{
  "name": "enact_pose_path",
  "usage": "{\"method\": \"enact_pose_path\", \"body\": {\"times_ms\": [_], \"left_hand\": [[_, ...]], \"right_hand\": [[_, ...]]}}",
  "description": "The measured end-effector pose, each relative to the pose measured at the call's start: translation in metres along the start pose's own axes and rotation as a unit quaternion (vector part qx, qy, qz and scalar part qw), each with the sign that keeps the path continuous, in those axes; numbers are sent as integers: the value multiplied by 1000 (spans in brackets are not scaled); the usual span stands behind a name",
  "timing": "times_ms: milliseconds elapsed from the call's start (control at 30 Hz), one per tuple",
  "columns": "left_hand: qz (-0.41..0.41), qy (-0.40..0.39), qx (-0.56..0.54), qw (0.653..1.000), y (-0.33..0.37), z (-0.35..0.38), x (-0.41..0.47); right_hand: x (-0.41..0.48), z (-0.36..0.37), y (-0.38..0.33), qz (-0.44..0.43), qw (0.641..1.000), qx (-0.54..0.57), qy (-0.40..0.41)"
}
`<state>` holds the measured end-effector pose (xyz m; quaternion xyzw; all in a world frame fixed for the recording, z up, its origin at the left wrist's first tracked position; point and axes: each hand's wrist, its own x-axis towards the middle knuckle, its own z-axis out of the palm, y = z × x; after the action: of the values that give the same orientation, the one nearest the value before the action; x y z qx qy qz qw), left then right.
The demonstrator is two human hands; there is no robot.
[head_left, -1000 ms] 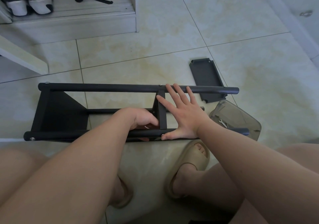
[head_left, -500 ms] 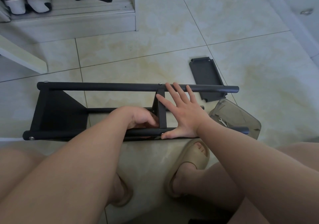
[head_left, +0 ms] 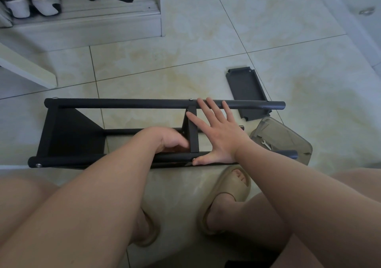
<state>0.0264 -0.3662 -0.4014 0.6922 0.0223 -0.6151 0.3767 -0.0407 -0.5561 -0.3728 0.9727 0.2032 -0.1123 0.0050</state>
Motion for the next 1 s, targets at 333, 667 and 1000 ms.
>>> {"method": "enact_pose_path", "body": {"times_ms": [333, 667, 1000], "left_hand": [[45, -24, -67, 996, -5, 0, 4], [-2, 8, 4, 1000, 0, 1, 0], [21, 23, -15, 999, -1, 2, 1]], "right_hand": [[0, 1, 0, 0, 1000, 2, 3], [0, 0, 0, -1, 1000, 2, 3], [0, -2, -1, 2, 1000, -3, -10]]}}
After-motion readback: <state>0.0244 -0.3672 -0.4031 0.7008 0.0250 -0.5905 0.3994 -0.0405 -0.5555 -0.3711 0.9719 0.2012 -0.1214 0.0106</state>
